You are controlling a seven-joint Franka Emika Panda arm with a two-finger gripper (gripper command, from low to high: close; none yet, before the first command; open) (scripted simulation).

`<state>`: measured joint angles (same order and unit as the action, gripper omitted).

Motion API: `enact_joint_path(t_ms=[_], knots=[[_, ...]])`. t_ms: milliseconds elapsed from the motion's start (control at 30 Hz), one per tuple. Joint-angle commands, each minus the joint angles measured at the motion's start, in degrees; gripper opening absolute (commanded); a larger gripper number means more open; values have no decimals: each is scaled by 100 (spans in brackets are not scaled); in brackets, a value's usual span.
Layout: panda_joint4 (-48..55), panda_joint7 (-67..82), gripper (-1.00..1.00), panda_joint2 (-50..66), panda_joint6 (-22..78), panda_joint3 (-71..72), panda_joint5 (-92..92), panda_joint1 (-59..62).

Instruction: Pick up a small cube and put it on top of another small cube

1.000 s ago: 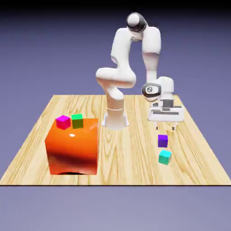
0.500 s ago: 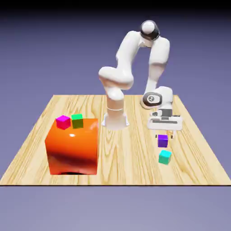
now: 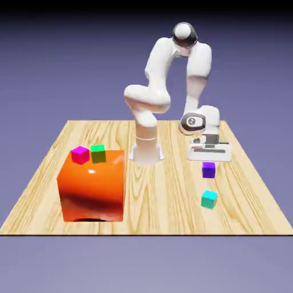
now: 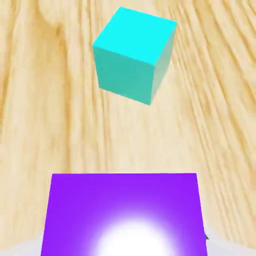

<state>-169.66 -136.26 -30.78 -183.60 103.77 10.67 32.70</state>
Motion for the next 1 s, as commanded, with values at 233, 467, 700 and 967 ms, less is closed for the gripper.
enact_joint_path(t_ms=[233,467,700,967], knots=[[453,-272,-100,228,1468,-1113,-254,136],[1361,-902,-100,191,3212,-1848,-509,1441],[2270,-1532,-100,153,4956,-2584,-763,2745],[3308,-2253,-100,110,6950,-3424,-1053,4236]])
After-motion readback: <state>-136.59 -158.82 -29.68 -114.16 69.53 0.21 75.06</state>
